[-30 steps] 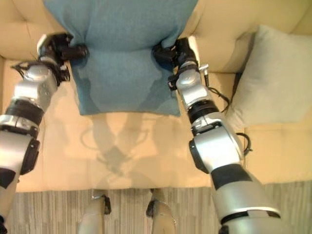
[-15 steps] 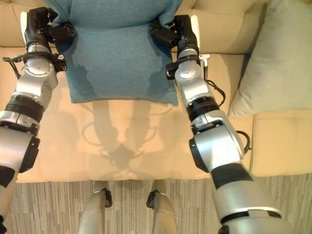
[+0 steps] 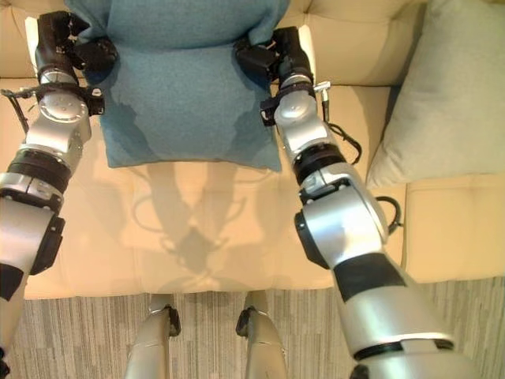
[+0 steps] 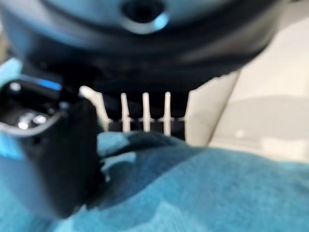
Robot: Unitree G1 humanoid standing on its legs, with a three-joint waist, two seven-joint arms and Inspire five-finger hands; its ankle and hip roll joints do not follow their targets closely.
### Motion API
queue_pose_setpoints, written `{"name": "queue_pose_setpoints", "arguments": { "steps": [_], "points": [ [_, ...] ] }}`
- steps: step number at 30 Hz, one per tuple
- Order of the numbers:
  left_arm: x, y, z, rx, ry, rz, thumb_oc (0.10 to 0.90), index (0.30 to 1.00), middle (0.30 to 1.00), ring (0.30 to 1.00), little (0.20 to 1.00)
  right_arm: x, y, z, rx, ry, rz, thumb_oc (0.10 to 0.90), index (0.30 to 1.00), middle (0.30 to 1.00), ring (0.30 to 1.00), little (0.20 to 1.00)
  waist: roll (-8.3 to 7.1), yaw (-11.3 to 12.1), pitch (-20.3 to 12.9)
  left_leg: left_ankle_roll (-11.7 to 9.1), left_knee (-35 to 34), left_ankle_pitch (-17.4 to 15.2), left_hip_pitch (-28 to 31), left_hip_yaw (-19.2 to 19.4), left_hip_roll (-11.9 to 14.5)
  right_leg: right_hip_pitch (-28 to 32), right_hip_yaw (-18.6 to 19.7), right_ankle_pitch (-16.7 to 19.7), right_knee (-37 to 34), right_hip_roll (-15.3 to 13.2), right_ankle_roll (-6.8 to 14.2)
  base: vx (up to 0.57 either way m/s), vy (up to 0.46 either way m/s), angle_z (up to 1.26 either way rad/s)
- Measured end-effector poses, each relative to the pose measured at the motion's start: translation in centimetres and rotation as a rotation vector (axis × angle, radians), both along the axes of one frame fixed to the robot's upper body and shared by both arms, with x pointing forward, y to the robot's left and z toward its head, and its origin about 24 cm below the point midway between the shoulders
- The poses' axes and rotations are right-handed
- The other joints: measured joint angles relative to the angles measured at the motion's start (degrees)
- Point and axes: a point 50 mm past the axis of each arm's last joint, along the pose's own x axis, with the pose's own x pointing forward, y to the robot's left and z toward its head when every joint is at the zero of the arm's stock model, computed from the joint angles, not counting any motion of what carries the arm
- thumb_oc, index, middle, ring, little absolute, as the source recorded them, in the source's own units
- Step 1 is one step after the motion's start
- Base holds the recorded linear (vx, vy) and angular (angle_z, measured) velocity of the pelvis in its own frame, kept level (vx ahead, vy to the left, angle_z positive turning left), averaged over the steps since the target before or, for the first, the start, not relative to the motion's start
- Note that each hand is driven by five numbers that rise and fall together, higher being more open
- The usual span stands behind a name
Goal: Pick up all the scattered cushions and arrange them neatly on the sofa.
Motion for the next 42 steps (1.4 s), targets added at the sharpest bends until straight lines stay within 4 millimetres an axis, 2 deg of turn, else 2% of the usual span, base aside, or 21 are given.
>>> {"name": "queue_pose_setpoints", "arguments": {
  "steps": [6,10,12,15,17,21,23,25,27,31,33,34,35,36,37,38,40,41,42],
  "points": [
    [-0.4,2.8,-1.9,-0.52,0.054,-0.107,0.8,0.9,0.9,0.9,0.9,0.1,-1.6,-1.3,0.097,0.08,-0.051,0.8,0.9,0.9,0.9,0.9,0.01,0.0,0.0,0.0,0.1,0.0,0.5,0.0,0.0,0.4,-0.1,0.1,0.0,0.0,-0.1,0.0,-0.005,0.0],
    [-0.4,2.7,-3.5,-0.809,0.073,-0.191,0.8,0.9,0.9,0.9,0.9,0.2,-2.4,-3.1,0.158,0.131,-0.067,0.8,0.9,0.9,0.9,0.9,0.01,0.7,0.0,0.0,-0.2,0.0,2.7,0.0,0.0,2.5,-0.1,0.0,0.0,0.0,0.0,0.03,-0.023,0.0],
    [-0.4,2.6,-3.8,-0.845,0.037,-0.211,0.8,0.9,0.9,0.9,0.9,0.2,-2.7,-4.7,0.242,0.136,-0.049,0.8,0.9,0.9,0.9,0.9,0.01,0.9,0.0,0.0,-0.5,-0.1,4.5,0.0,-0.1,4.2,-0.3,-0.3,0.0,-0.1,0.1,0.04,-0.043,0.03],
    [-1.3,2.7,-4.7,-0.805,-0.029,-0.208,0.8,0.9,0.9,0.9,0.9,-0.6,-3.2,-7.5,0.358,0.092,-0.021,0.8,0.9,0.9,0.9,0.9,0.09,1.2,0.1,-0.2,-0.9,-0.5,7.2,-0.1,-0.1,7.1,-0.7,-1.1,0.0,-0.1,0.4,0.03,-0.032,0.07],
    [-2.7,2.8,-6.2,-0.787,-0.095,-0.21,0.8,0.9,0.9,0.9,0.9,-2.1,-3.8,-10.1,0.434,0.05,-0.015,0.8,0.9,0.9,0.9,0.9,0.09,1.5,0.1,-0.3,-0.9,-1.0,9.4,-0.3,-0.1,9.6,-1.2,-1.6,0.0,0.0,0.5,0.06,-0.039,0.07],
    [-3.9,2.9,-10.1,-0.933,-0.08,-0.136,0.8,0.9,0.9,0.9,0.9,-4.5,-6.1,-15.5,0.548,0.11,-0.13,0.8,0.9,0.9,0.9,0.9,0.09,3.0,0.2,-0.6,-0.9,-2.5,15.4,-0.4,-0.1,15.7,-1.6,-3.1,0.0,-0.1,0.8,0.06,-0.027,0.03],
    [-5.0,3.0,-11.1,-0.951,-0.089,-0.135,0.8,0.9,0.9,0.9,0.9,-5.5,-6.7,-17.2,0.57,0.132,-0.152,0.8,0.9,0.9,0.9,0.9,0.13,3.2,0.2,-0.5,-0.9,-3.3,17.5,-0.3,-0.1,17.8,-1.7,-3.9,-0.1,-0.1,1.0,0.08,-0.038,0.01],
    [-7.5,2.1,-13.5,-0.912,-0.078,-0.183,0.8,0.9,0.9,0.9,0.9,-8.0,-7.5,-20.3,0.599,0.168,-0.177,0.8,0.9,0.9,0.9,0.9,0.14,3.9,0.3,-1.0,-0.9,-3.9,20.9,0.0,0.0,21.0,-1.7,-4.5,-0.1,0.0,1.1,0.12,-0.055,-0.04],
    [-8.9,1.4,-15.7,-0.927,-0.031,-0.186,0.8,0.9,0.9,0.9,0.9,-9.6,-7.7,-23.0,0.618,0.245,-0.211,0.8,0.9,0.9,0.9,0.9,0.14,4.1,0.3,-0.8,-0.9,-4.7,24.2,0.0,0.0,24.3,-1.7,-5.3,-0.1,0.0,1.3,0.1,-0.069,-0.04],
    [-11.7,0.2,-19.4,-0.94,0.044,-0.218,0.8,0.9,0.9,0.9,0.9,-12.6,-7.9,-26.8,0.679,0.325,-0.269,0.8,0.9,0.9,0.9,0.9,0.16,4.1,0.3,-1.4,-0.9,-5.8,29.4,0.2,0.2,29.3,-1.8,-6.7,-0.1,0.2,1.4,0.06,-0.092,-0.02],
    [-14.1,0.5,-23.0,-0.937,0.157,-0.174,0.8,0.9,0.9,0.9,0.9,-14.8,-8.3,-28.9,0.677,0.383,-0.276,0.8,0.9,0.9,0.9,0.9,0.35,4.0,0.2,-1.5,-1.0,-6.8,32.6,0.5,0.6,32.3,-1.6,-7.5,-0.1,0.5,1.5,0.04,-0.111,-0.06],
    [-14.5,0.7,-24.0,-0.935,0.184,-0.153,0.8,0.9,0.9,0.9,0.9,-15.3,-8.4,-29.4,0.669,0.399,-0.274,0.8,0.9,0.9,0.9,0.9,0.38,4.0,0.2,-1.6,-1.0,-7.0,33.6,0.7,0.7,33.1,-1.5,-7.7,-0.1,0.6,1.4,0.06,-0.131,-0.11],
    [-15.6,0.9,-26.4,-0.933,0.266,-0.09,0.8,0.9,0.9,0.9,0.9,-16.0,-8.6,-30.2,0.661,0.426,-0.269,0.8,0.9,0.9,0.9,0.9,0.4,3.9,0.2,-1.6,-1.0,-7.2,34.8,1.1,0.9,34.2,-1.4,-7.8,-0.1,0.8,1.3,0.04,-0.114,-0.09],
    [-16.3,0.7,-27.7,-0.943,0.304,-0.063,0.8,0.9,0.9,0.9,0.9,-16.6,-8.7,-30.7,0.645,0.443,-0.268,0.8,0.9,0.9,0.9,0.9,0.51,3.8,0.1,-1.7,-1.0,-7.4,35.5,1.2,1.0,34.8,-1.4,-8.0,-0.1,0.9,1.3,0.04,-0.112,-0.14],
    [-18.2,0.6,-30.2,-0.986,0.358,0.008,0.8,0.9,0.9,0.9,0.9,-17.6,-8.6,-31.4,0.627,0.468,-0.258,0.8,0.9,0.9,0.9,0.9,0.55,3.7,0.1,-1.8,-1.0,-7.6,37.3,1.5,1.1,36.3,-1.0,-8.2,-0.2,0.9,1.3,0.04,-0.08,-0.1],
    [-19.4,0.1,-31.7,-1.005,0.409,0.034,0.8,0.9,0.9,0.9,0.9,-18.2,-8.6,-32.0,0.625,0.49,-0.259,0.8,0.9,0.9,0.9,0.9,0.58,3.6,-0.1,-1.8,-1.0,-7.8,38.1,1.6,1.1,37.1,-0.9,-8.3,-0.1,1.0,1.4,0.05,-0.125,-0.11],
    [-23.5,-2.0,-36.6,-1.116,0.58,0.124,0.8,0.9,0.9,0.9,0.9,-20.6,-8.3,-34.3,0.623,0.585,-0.277,0.8,0.9,0.9,0.9,0.9,0.93,3.3,-1.4,-1.6,-1.0,-8.4,40.4,1.7,1.1,39.2,-0.3,-8.8,-0.5,1.0,1.5,0.05,-0.168,-0.03],
    [-24.6,-2.7,-37.8,-1.138,0.638,0.14,0.8,0.9,0.9,0.9,0.9,-21.2,-8.2,-34.9,0.628,0.608,-0.282,0.8,0.9,0.9,0.9,0.9,1.01,3.4,-1.8,-1.6,-1.0,-8.4,40.7,1.7,1.2,39.6,-0.3,-9.0,-0.5,1.0,1.5,0.02,-0.167,0.0],
    [-26.6,-4.0,-39.8,-1.215,0.702,0.179,0.8,0.9,0.9,0.9,0.9,-22.3,-7.8,-36.0,0.623,0.651,-0.301,0.8,0.9,0.9,0.9,0.9,1.14,3.4,-2.6,-1.7,-1.0,-8.5,41.6,1.8,1.6,40.5,-0.3,-9.3,-0.5,1.2,1.4,0.0,-0.111,-0.01]
  ]
}}
